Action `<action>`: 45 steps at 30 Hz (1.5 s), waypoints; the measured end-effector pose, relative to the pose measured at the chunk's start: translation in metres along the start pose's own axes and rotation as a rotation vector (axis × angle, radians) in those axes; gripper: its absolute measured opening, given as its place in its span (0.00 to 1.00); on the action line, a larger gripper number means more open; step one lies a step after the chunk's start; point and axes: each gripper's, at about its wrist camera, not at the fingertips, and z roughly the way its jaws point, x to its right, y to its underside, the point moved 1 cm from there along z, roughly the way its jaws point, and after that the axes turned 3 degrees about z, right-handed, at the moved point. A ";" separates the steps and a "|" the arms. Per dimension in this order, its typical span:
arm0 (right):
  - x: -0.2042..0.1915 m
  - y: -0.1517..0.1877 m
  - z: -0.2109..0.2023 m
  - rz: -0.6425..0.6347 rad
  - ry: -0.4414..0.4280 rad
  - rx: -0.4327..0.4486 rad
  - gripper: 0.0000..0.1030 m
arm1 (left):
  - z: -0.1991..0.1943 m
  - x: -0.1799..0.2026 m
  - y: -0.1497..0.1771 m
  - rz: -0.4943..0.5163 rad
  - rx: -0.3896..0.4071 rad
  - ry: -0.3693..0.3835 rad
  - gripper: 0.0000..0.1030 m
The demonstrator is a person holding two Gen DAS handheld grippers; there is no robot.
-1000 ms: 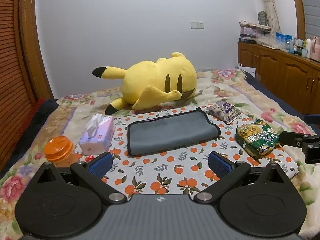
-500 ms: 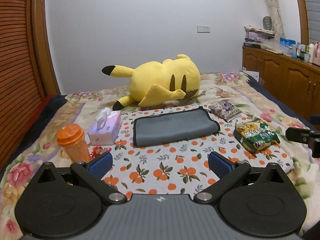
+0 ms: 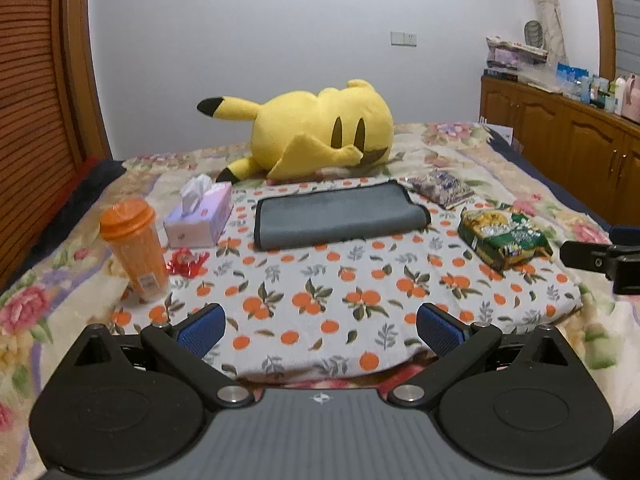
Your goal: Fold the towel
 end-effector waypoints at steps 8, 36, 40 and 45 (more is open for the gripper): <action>-0.002 0.006 0.001 -0.002 0.002 -0.012 1.00 | 0.004 -0.002 0.012 -0.011 -0.008 -0.008 1.00; 0.001 0.017 0.001 -0.013 0.039 0.002 1.00 | -0.002 0.000 0.022 -0.008 0.031 -0.038 1.00; 0.000 0.017 -0.003 -0.021 0.037 0.028 1.00 | -0.010 0.000 0.020 -0.011 0.075 -0.046 1.00; -0.001 0.016 -0.003 -0.026 0.035 0.041 1.00 | -0.018 0.001 0.018 -0.004 0.119 -0.052 1.00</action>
